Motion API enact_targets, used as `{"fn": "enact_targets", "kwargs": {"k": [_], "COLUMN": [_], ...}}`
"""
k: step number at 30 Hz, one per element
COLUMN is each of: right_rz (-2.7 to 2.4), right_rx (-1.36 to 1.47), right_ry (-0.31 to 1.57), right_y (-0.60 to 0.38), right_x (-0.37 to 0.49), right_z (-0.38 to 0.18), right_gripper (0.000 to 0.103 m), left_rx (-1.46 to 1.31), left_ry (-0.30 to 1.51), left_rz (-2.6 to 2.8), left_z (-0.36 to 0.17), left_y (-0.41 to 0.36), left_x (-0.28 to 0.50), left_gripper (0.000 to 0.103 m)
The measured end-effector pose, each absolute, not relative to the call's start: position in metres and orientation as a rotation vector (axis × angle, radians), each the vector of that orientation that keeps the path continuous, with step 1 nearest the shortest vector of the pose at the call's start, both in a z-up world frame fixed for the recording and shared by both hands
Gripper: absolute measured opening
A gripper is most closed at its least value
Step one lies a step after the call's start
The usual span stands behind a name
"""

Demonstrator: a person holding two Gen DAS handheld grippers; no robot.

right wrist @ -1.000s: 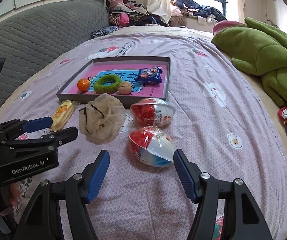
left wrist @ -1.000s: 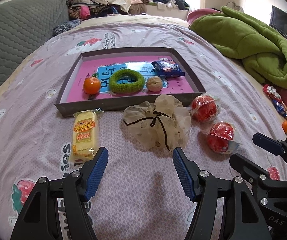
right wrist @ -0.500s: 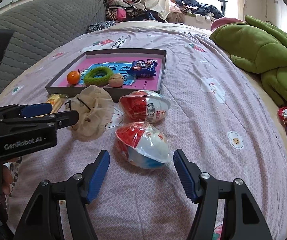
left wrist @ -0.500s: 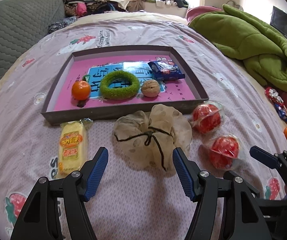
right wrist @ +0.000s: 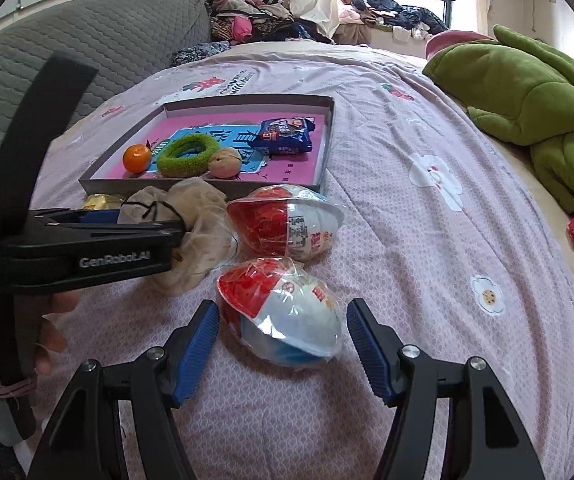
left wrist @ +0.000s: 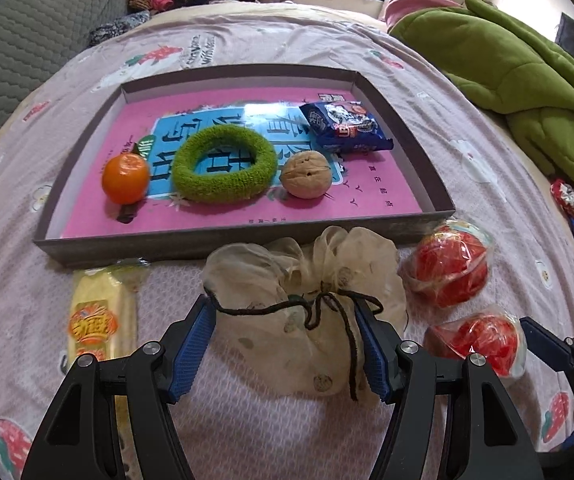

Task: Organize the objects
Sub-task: 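Close left tool on the beige mesh pouch while right tool grasps a plastic egg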

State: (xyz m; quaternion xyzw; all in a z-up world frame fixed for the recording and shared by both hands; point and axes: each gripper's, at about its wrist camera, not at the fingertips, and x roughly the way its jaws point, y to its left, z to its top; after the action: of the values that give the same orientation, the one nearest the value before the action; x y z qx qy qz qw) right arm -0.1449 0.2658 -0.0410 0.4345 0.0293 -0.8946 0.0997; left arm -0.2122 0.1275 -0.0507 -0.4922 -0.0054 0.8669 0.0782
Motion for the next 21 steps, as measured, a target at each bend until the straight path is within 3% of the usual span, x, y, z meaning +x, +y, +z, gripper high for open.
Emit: {"fn": "enact_targets", "kwargs": {"k": [8, 10, 12, 15, 18, 21], "right_rz": [-2.622, -2.618, -2.610, -2.593, -2.567, -2.558], "right_rx": [1.328, 1.324, 1.319, 1.315, 1.312, 1.311], "right_ry": [0.085, 0.063, 0.040, 0.018, -0.023, -0.038], "right_y": [0.264, 0.265, 0.267, 0.267, 0.268, 0.269], "right_x": [-0.155, -0.156, -0.156, -0.153, -0.152, -0.151], "right_z": [-0.053, -0.054, -0.053, -0.052, -0.051, -0.050], "right_gripper": [0.062, 0.061, 0.060, 0.060, 0.060, 0.060], "left_rx": [-1.471, -1.462, -1.448, -1.442, -1.435, -1.416], "left_ry": [-0.019, -0.027, -0.019, -0.011, -0.026, -0.032], "left_rz": [2.576, 2.573, 2.564, 2.548, 2.534, 2.524], "left_z": [-0.060, -0.059, -0.057, -0.055, -0.054, -0.053], "left_y": [0.129, 0.129, 0.131, 0.134, 0.136, 0.135], "left_x": [-0.222, -0.220, -0.218, -0.215, -0.211, -0.206], "left_gripper": [0.067, 0.058, 0.038, 0.023, 0.012, 0.007]}}
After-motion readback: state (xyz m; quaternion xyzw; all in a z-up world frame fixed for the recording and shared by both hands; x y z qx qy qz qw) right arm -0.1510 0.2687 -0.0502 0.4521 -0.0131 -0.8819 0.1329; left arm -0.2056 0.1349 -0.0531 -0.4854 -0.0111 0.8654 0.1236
